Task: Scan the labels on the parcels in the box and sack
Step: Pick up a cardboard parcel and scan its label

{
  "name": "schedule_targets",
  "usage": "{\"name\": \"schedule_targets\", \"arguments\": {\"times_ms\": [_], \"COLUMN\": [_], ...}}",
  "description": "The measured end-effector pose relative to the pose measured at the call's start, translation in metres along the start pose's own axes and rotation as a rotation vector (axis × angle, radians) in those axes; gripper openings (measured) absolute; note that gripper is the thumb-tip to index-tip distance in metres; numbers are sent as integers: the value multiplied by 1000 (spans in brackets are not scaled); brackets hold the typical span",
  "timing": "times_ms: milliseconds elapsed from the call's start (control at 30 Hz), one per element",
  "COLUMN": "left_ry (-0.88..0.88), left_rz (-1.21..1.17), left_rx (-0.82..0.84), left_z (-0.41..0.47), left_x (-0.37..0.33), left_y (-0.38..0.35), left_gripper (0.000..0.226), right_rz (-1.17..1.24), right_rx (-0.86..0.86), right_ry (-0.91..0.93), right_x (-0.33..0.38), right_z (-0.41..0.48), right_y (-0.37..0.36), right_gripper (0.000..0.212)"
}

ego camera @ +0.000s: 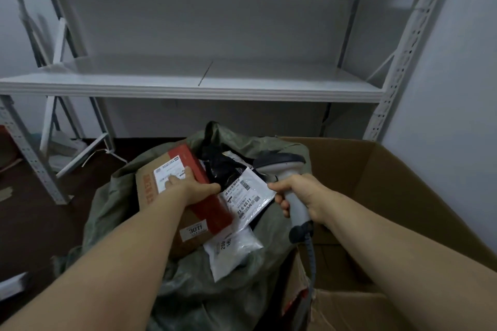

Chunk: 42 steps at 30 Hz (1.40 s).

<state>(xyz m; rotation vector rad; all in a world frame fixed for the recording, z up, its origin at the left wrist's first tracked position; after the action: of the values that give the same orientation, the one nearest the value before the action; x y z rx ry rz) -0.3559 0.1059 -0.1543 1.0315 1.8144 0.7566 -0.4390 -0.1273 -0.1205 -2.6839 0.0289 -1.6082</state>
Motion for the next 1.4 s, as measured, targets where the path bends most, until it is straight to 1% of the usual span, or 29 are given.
{"name": "schedule_targets", "arguments": {"times_ms": [67, 100, 167, 267, 400, 467, 533, 567, 633, 700, 767, 833, 900, 1000, 1133, 1200, 1300, 1400], "left_ry": [16, 26, 33, -1, -28, -50, -138, -221, -419, -607, -757, -843, -878, -855, -738, -700, -681, -659], "left_rz": [54, 71, 66, 41, -42, -45, -19, -14, -8, 24, 81, 133, 182, 272, 297, 330, 425, 445], "left_rx": [-1, -26, -106, -212, -250, -263, -331, -364, -375, -316, -254, -180, -75, 94, 226, 299, 404, 491], "left_z": [7, 8, 5, -3, -12, -21, -33, -40, -55, -70, -81, -87, -85, -61, -21, 3, 33, 61], "left_x": [9, 12, 12, 5, -12, -28, -55, -73, -114, -157, -198, -232, -257, -293, -310, -320, -332, -342], "left_y": [-4, -6, -4, 8, 16, 18, 21, 19, 7, -18, -50, -86, -125, -192, -252, -287, -340, -390], "left_gripper": [108, 108, 108, 107, 105, 100, 88, 80, 65, 58, 53, 49, 45, 40, 39, 38, 33, 32], "right_rz": [-6, -10, -19, -1, 35, 61, 100, 122, 169, 209, 235, 254, 265, 293, 300, 304, 266, 205], "right_rx": [15, 20, 25, 28, 6, -5, -24, -42, -82, -131, -190, -244, -298, -377, -415, -438, -415, -376], "right_ry": [-15, -22, -28, -25, -10, -4, -5, -8, -25, -63, -117, -178, -247, -321, -384, -421, -497, -554], "right_x": [-3, -4, -6, -6, -4, -3, -4, -5, -10, -17, -27, -41, -59, -92, -122, -139, -160, -175], "right_z": [2, 2, 2, -1, -12, -19, -23, -25, -29, -33, -36, -37, -35, -14, 17, 37, 71, 108], "right_y": [-1, 0, 2, 6, 17, 26, 40, 49, 71, 96, 127, 160, 191, 244, 285, 309, 338, 362], "right_gripper": [14, 15, 20, 20, 18, 16, 14, 14, 17, 17, 21, 21, 19, 13, 8, 10, 11, 15]}}
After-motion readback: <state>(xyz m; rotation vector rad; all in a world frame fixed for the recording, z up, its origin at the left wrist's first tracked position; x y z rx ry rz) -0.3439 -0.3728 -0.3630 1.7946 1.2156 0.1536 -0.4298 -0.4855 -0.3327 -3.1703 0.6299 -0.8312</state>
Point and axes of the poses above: each hand's wrist, its own z-axis towards the middle knuckle, its own y-axis out of the back of the hand, x = y × z, the point moved 5 cm from there along z, towards the middle knuckle, and after that the axes turned 4 degrees about x, right-handed, at the moved point
